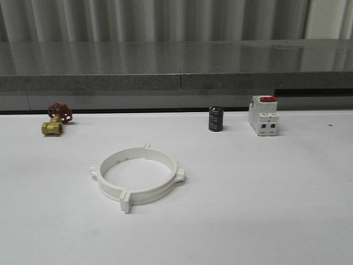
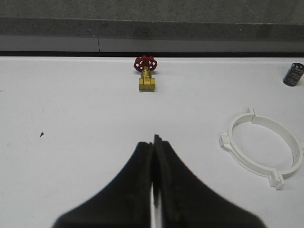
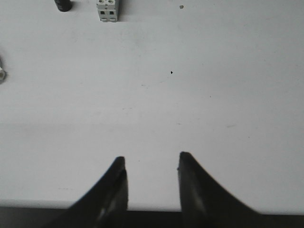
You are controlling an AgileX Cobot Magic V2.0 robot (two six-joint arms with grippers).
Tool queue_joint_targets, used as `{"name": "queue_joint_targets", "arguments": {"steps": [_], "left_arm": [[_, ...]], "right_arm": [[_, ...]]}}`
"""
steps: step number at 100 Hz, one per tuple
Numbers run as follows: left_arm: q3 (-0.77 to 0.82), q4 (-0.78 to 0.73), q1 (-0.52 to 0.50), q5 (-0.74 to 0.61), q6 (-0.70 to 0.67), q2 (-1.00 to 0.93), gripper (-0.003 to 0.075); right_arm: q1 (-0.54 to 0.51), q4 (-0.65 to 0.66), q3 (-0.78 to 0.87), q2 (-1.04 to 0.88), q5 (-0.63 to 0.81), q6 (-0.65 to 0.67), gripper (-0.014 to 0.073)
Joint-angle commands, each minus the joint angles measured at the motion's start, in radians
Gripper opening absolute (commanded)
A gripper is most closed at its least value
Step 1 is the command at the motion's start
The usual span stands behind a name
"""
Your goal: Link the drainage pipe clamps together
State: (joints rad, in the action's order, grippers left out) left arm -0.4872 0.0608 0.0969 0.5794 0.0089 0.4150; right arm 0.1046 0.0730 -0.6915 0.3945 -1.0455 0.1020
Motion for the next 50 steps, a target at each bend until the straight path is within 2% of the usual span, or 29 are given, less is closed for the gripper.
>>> {"name": "queue_joint_targets", "arguments": {"steps": [1,12,50], "left_arm": [[-0.024,0.011,-0.002,-0.079,0.0,0.007,-0.0021],[-0.024,0.011,-0.002,-0.079,0.0,0.007,-0.0021],[-0.024,0.011,-0.002,-0.079,0.0,0.007,-0.0021]], "right_arm": [[-0.006,0.014,-0.002,-0.023,0.059,-0.011,0.0097],[-0.006,0.014,0.001,-0.027,0.059,-0.011,-0.0074],[-0.006,0.014,0.001,-0.027,0.059,-0.011,-0.0067]]}}
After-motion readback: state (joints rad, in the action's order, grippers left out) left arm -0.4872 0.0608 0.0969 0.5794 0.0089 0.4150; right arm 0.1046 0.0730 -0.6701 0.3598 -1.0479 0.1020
